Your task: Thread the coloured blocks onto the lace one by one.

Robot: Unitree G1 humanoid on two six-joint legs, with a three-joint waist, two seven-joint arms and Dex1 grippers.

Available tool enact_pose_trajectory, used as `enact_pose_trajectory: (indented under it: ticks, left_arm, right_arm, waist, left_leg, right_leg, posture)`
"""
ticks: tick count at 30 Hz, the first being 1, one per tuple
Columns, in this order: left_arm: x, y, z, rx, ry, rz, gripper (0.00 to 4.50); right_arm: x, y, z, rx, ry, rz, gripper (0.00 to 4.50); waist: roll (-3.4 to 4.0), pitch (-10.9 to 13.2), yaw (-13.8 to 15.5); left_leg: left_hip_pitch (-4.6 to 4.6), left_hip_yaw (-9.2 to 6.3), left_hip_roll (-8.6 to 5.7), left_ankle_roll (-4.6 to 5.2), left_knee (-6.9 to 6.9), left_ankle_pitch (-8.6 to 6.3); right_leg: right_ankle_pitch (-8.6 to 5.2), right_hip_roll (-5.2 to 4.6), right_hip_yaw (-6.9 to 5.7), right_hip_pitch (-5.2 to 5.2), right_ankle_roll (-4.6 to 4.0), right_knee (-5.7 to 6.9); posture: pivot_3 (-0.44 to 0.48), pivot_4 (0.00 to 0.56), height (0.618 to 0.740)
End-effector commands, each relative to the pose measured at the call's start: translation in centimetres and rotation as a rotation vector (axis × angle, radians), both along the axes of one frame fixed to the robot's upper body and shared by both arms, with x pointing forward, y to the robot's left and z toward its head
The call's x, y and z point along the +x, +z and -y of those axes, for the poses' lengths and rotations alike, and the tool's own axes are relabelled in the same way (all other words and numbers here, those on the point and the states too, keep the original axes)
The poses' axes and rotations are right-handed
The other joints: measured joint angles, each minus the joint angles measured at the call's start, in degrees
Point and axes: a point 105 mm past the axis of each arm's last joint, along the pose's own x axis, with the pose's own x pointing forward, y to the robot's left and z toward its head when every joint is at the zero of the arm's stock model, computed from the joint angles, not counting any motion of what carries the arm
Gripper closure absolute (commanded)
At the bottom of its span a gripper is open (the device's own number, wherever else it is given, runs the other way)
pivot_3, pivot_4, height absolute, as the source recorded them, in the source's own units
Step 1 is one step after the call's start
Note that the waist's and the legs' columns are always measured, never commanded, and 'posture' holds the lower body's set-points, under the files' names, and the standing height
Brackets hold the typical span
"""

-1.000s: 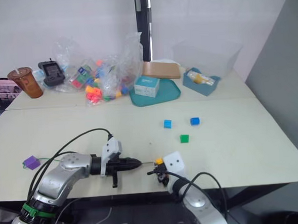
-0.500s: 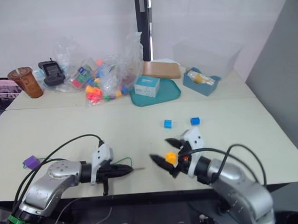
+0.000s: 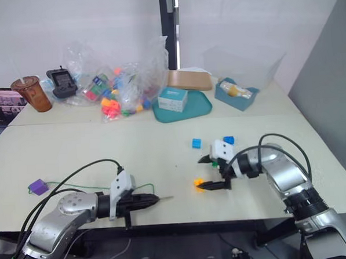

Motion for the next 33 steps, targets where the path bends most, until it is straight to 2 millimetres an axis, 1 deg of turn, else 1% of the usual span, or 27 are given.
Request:
enact_pose_trajectory:
  ticks: [1,4,8,11,14,17,20,22,23,24,26,27,28,30,31,33]
  left_arm:
    - [-0.3,1.0,0.1,-0.013,-0.005,0.033,4.50]
    - [-0.3,1.0,-0.1,-0.010,-0.008,0.027,4.50]
    - [0.0,1.1,-0.2,-0.002,-0.020,0.027,4.50]
    - [0.3,1.3,-0.2,0.000,-0.028,0.030,4.50]
    - [0.5,1.4,-0.2,0.004,-0.035,0.031,4.50]
    - [0.6,1.4,-0.1,0.006,-0.042,0.030,4.50]
    - [0.7,1.4,-0.1,0.007,-0.046,0.030,4.50]
    - [0.7,1.4,0.0,0.005,-0.047,0.029,4.50]
    - [0.7,1.4,0.0,0.005,-0.048,0.028,4.50]
    - [0.7,1.4,0.0,0.005,-0.048,0.028,4.50]
    - [0.6,1.3,0.1,0.006,-0.047,0.026,4.50]
    - [0.5,1.3,0.1,0.007,-0.046,0.024,4.50]
    - [0.5,1.2,0.0,0.008,-0.046,0.024,4.50]
    - [0.5,1.2,0.0,0.009,-0.044,0.023,4.50]
    - [0.5,1.2,0.0,0.009,-0.043,0.023,4.50]
    - [0.5,1.2,0.0,0.009,-0.043,0.022,4.50]
  right_arm:
    - [-0.6,-0.3,0.3,0.046,-0.009,0.035,0.02]
    - [-0.8,-0.8,0.6,0.116,-0.070,0.046,0.02]
    - [-1.1,-1.8,1.0,0.164,-0.145,0.075,0.02]
    - [-1.1,-2.4,0.9,0.197,-0.191,0.087,0.02]
    - [-1.5,-3.3,0.6,0.228,-0.209,0.043,0.02]
    - [-2.0,-3.8,0.0,0.240,-0.197,0.010,0.02]
    - [-2.2,-4.1,-0.3,0.224,-0.188,0.005,0.80]
    - [-2.0,-4.1,-0.4,0.231,-0.197,0.004,1.49]
    - [-1.8,-3.9,-0.4,0.238,-0.203,0.003,1.90]
    - [-1.7,-3.8,-0.4,0.245,-0.210,0.003,2.15]
    - [-1.5,-3.6,-0.4,0.255,-0.215,0.001,2.85]
    - [-1.5,-3.5,-0.5,0.262,-0.216,0.000,3.27]
    - [-1.4,-3.3,-0.6,0.271,-0.215,-0.002,3.50]
    - [-1.5,-3.0,-0.9,0.272,-0.203,-0.009,4.22]
    - [-1.7,-2.9,-1.0,0.252,-0.178,-0.011,4.45]
    - [-1.7,-0.7,-1.3,0.215,-0.104,0.030,4.45]
  waist:
    - [0.00,0.0,0.1]
    - [0.00,0.0,0.0]
    - [0.00,0.0,0.0]
    - [0.00,0.0,0.0]
    - [0.00,0.0,-0.1]
    - [0.00,0.0,-0.1]
    - [0.00,0.0,-0.3]
    - [0.00,0.0,-0.4]
    - [0.00,0.0,-0.4]
    - [0.00,0.0,-0.4]
    - [0.00,0.0,-0.4]
    - [0.00,0.0,-0.4]
    - [0.00,0.0,-0.4]
    - [0.00,0.0,-0.4]
    - [0.00,0.0,-0.4]
    - [0.04,0.0,-0.4]
  left_leg:
    - [0.00,-0.01,0.01,0.00,0.00,0.00]
    - [0.02,0.00,0.00,0.00,0.00,0.00]
    - [0.04,0.00,-0.01,0.00,0.00,0.00]
    - [0.05,-0.01,-0.01,0.00,0.00,0.00]
    - [0.06,-0.01,0.00,0.00,0.00,0.00]
    - [0.06,0.00,-0.01,0.00,0.00,0.00]
    - [0.07,-0.01,0.00,0.00,0.00,0.00]
    - [0.07,-0.01,0.00,0.00,0.00,0.00]
    - [0.07,-0.01,0.00,0.00,0.00,0.00]
    - [0.07,-0.01,0.00,0.00,0.00,0.00]
    - [0.07,-0.01,0.00,0.00,0.00,0.00]
    - [0.07,-0.02,0.00,0.00,0.00,0.00]
    - [0.07,-0.02,0.00,0.00,0.00,0.00]
    - [0.07,-0.02,0.00,0.00,0.00,0.00]
    - [0.07,-0.01,0.00,0.00,0.00,0.00]
    - [0.06,-0.01,0.00,0.00,0.00,0.00]
  right_leg:
    - [0.00,0.01,-0.01,0.01,0.00,0.01]
    - [0.00,0.01,0.01,0.01,0.00,0.07]
    - [0.00,0.01,0.01,0.01,0.00,0.12]
    - [0.00,0.02,0.00,0.01,0.00,0.14]
    - [0.00,0.03,0.00,0.01,0.00,0.14]
    - [0.00,0.02,0.01,0.02,0.00,0.14]
    - [0.00,0.04,0.00,0.02,0.00,0.16]
    - [0.00,0.04,0.00,0.02,0.00,0.16]
    - [0.00,0.04,0.00,0.02,0.00,0.16]
    - [0.00,0.04,0.00,0.02,0.00,0.16]
    - [0.00,0.04,0.00,0.02,0.00,0.16]
    - [0.00,0.04,0.00,0.02,0.00,0.16]
    - [0.00,0.04,0.00,0.02,0.00,0.16]
    - [0.00,0.04,0.00,0.02,0.00,0.16]
    - [0.00,0.04,0.01,0.02,0.00,0.16]
    - [0.00,0.04,0.01,0.02,0.00,0.16]
  posture:
    - [0.000,0.150,0.740]
    - [0.000,0.150,0.740]
    - [0.000,0.150,0.740]
    - [0.000,0.150,0.740]
    - [0.000,0.150,0.740]
    - [0.000,0.150,0.740]
    - [0.000,0.150,0.740]
    - [0.000,0.150,0.740]
    - [0.000,0.150,0.740]
    - [0.000,0.150,0.740]
    - [0.000,0.150,0.740]
    - [0.000,0.150,0.740]
    - [0.000,0.150,0.740]
    - [0.000,0.150,0.740]
    - [0.000,0.150,0.740]
    - [0.000,0.150,0.740]
